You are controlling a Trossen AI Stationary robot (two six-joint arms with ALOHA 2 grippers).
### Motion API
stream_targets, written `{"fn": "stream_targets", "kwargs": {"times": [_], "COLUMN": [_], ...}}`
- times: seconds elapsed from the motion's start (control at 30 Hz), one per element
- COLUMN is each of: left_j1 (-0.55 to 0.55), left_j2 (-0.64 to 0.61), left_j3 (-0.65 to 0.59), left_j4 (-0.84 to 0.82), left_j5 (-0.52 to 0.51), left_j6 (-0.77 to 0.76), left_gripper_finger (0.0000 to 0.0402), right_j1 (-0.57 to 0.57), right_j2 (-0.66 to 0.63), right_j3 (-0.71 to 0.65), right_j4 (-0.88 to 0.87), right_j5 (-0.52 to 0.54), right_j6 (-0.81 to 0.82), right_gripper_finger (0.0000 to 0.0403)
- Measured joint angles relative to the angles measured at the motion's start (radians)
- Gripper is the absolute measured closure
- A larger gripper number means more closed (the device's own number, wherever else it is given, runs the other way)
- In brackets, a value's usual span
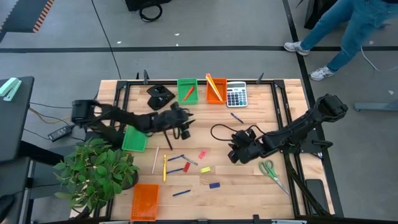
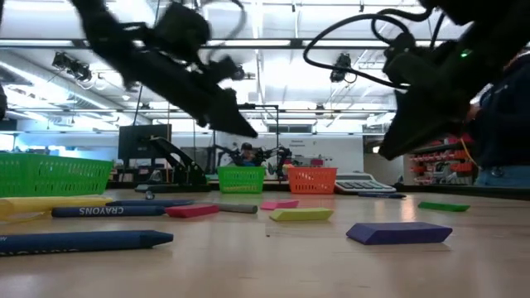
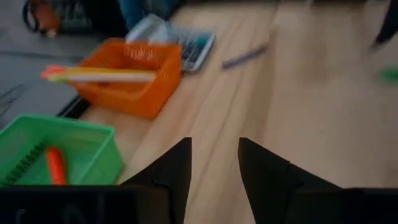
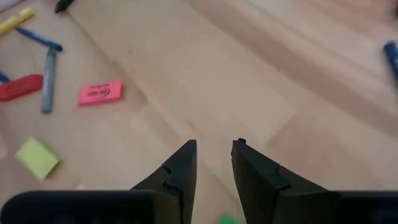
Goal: Sort crayons/erasers/pens/pencils in bins
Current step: Put the blue crayon into the bottom green bin
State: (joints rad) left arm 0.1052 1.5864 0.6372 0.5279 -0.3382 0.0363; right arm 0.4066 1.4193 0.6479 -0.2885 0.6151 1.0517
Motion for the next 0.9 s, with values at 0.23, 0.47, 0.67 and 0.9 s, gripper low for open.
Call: {"fn": "stream_targets", "kwargs": {"times": [0.23,0.47,0.67,0.9], "left_j1": [-0.029,-0.065,-0.082,-0.078], "left_j2": [-0.097,-0.096,-0.096,-0.095], "left_j3": [-0.249,-0.275,-0.274,-0.273], "left_j4": [0.361,0.475,0.506,0.628], "left_j5": [0.138,0.15,0.112,0.106], "left_j6": [-0.124,-0.123,-0.11,-0.025], "left_gripper_finger": [0.0274,0.0272,0.0277,0.0285], "right_j1": [0.074,0.095,0.071,-0.017], "right_j2": [0.0,0.014,0.014,0.013], "right_j3": [0.0,-0.001,-0.005,-0.158], "right_j4": [-0.11,-0.461,-0.448,-0.14], "right_j5": [-0.002,0.02,0.271,0.319], "right_j6": [0.199,0.52,0.314,0.046], "right_gripper_finger": [0.0295,0.0295,0.0295,0.0295]}}
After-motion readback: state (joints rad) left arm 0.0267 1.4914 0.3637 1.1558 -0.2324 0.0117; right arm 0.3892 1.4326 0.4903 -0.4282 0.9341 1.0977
